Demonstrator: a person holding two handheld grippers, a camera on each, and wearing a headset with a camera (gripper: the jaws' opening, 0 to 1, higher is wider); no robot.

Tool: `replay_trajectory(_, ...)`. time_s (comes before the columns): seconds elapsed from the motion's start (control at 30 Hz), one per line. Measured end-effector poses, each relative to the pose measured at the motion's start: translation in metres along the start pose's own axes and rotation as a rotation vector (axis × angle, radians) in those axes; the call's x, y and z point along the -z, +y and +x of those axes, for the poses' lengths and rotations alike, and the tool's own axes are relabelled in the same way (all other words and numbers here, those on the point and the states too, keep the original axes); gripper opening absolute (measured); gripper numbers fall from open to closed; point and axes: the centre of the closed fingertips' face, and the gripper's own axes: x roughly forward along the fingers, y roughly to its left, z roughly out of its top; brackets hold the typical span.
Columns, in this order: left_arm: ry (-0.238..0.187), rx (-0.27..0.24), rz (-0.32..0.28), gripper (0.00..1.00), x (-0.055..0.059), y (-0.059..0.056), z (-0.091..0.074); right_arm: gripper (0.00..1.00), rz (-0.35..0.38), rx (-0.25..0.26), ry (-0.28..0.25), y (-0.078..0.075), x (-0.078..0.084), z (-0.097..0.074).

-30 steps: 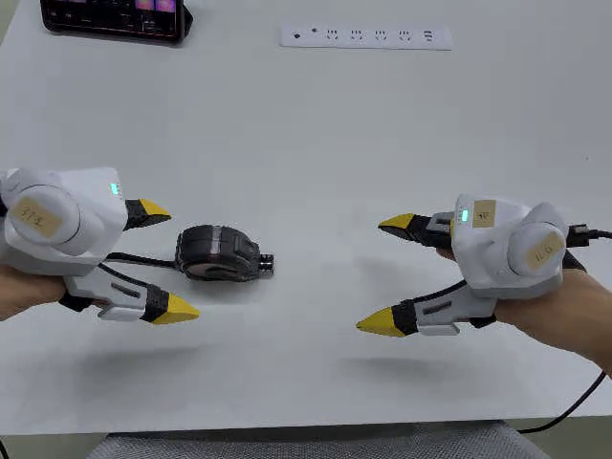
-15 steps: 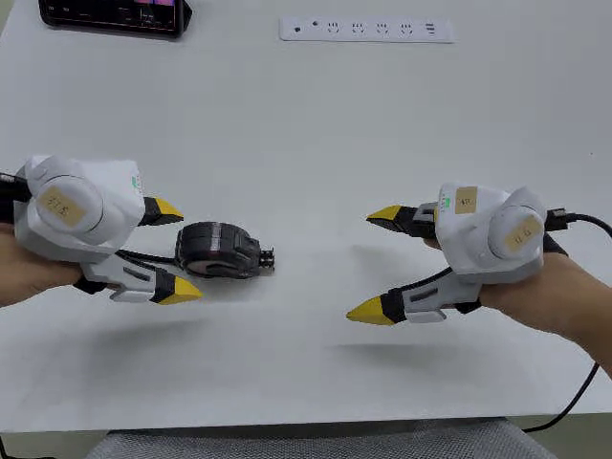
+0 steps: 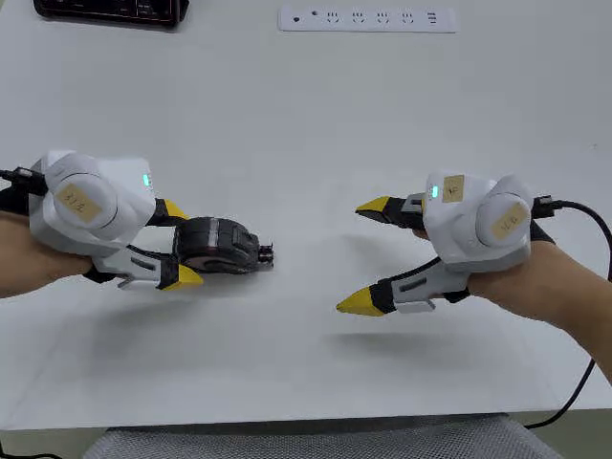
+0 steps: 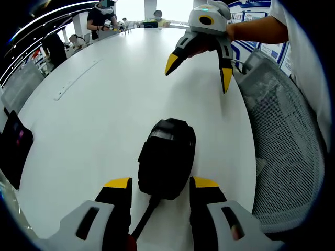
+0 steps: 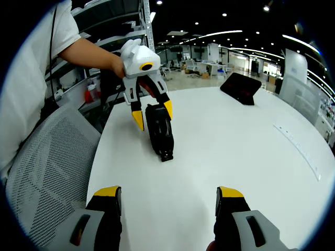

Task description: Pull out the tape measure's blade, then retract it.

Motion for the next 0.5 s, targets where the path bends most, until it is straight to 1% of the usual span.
replay_trajectory(0.17, 0.004, 0.002, 0.005, 0.36, 0.0006, 0.0003, 0.0031, 0.72, 0.001, -0.006, 0.000, -0.0001, 0.0012, 0.0023)
replay_trajectory(0.27, 0.003, 0.007, 0.011, 0.33, 0.0005, -0.0001, 0.0052, 0.72, 0.003, -0.008, -0.001, -0.0004, 0.0013, 0.0034)
replay_trajectory(0.37, 0.007, 0.002, 0.014, 0.32, 0.0005, 0.0006, 0.0068, 0.72, 0.004, -0.008, -0.004, -0.0006, 0.0007, 0.0041)
replay_trajectory(0.5, 0.012, 0.008, 0.017, 0.31, 0.0010, -0.0001, 0.0088, 0.72, 0.007, -0.009, -0.008, -0.0005, 0.0001, 0.0051)
